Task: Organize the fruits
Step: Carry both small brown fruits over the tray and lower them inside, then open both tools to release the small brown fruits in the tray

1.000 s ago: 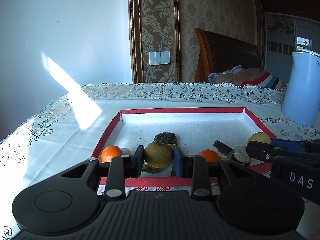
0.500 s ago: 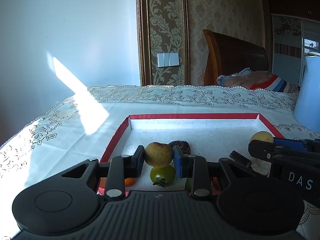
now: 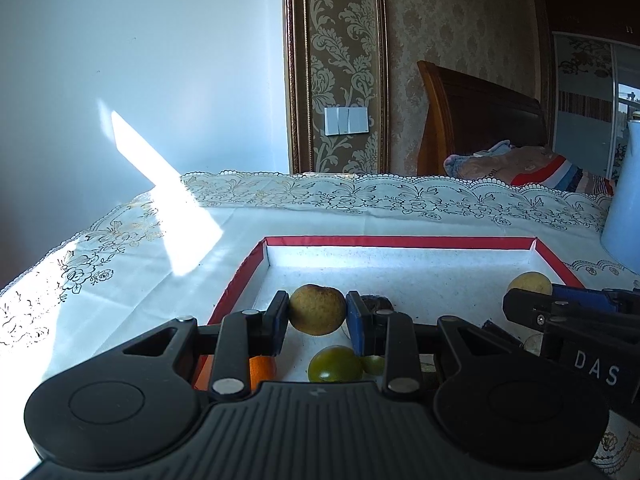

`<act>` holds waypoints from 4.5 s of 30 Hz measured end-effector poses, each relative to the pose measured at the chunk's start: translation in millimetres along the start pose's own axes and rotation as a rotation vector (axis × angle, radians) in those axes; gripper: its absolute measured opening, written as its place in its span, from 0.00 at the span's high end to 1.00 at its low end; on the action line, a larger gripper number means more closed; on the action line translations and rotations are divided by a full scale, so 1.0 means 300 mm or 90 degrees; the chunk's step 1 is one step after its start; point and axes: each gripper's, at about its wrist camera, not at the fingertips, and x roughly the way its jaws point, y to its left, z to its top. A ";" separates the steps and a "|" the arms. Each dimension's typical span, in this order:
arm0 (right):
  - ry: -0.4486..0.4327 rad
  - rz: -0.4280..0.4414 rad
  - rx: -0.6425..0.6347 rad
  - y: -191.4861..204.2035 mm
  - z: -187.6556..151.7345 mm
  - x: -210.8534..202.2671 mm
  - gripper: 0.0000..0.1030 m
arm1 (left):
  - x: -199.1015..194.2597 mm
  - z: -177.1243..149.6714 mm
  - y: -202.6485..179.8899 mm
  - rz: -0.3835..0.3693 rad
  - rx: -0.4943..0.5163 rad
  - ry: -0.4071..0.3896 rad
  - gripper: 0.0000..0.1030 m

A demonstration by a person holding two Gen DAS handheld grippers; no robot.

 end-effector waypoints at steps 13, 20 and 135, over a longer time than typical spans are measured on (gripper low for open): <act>0.007 0.004 0.002 -0.002 -0.005 0.026 0.73 | 0.038 -0.006 -0.005 0.001 0.002 0.017 0.71; 0.007 0.010 0.000 -0.002 -0.009 0.030 0.73 | 0.043 -0.007 -0.003 0.006 0.000 0.017 0.71; -0.057 -0.021 0.001 0.005 -0.034 0.005 0.45 | 0.044 -0.017 0.016 0.009 -0.014 0.041 0.27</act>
